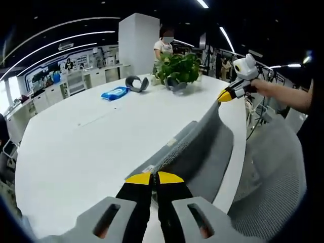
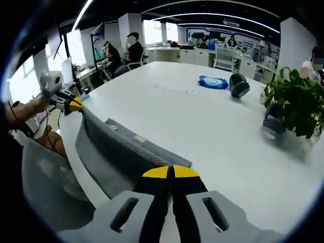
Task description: Fold the towel on the table until its edges align and the towel forms a compact rectangular stack.
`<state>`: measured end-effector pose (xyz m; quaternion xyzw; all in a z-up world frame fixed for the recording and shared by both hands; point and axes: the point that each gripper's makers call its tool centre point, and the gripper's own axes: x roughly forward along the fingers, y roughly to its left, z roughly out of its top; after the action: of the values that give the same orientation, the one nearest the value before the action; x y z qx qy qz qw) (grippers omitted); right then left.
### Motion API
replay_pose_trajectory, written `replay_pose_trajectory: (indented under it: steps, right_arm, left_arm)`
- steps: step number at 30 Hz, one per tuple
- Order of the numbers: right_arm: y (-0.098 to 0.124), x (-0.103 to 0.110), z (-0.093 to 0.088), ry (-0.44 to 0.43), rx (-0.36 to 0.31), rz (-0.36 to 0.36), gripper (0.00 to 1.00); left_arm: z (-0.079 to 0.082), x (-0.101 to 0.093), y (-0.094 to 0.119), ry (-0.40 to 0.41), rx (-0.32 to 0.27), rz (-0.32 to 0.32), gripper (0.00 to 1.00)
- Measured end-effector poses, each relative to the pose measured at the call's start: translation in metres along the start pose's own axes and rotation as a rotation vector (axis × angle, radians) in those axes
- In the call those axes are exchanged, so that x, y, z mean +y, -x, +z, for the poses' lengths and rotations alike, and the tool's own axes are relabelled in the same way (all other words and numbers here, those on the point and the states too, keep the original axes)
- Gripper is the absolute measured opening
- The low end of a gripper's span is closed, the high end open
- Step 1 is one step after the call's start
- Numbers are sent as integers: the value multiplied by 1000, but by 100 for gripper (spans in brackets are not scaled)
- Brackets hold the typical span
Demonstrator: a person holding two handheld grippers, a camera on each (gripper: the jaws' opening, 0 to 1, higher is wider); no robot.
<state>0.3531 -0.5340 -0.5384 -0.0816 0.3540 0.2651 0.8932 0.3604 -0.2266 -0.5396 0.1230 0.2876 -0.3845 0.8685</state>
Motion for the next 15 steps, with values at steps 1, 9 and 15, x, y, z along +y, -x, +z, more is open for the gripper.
replay_pose_trajectory:
  steps: [1, 9, 15]
  right_arm:
    - [-2, -1, -1, 0, 6, 2, 0]
    - [-19, -9, -8, 0, 49, 16, 0]
    - [-36, -14, -11, -5, 72, 28, 0]
  left_arm:
    - [-1, 1, -2, -2, 6, -1, 2]
    - [-5, 10, -19, 7, 40, -18, 2]
    - [-16, 17, -32, 21, 73, -24, 2]
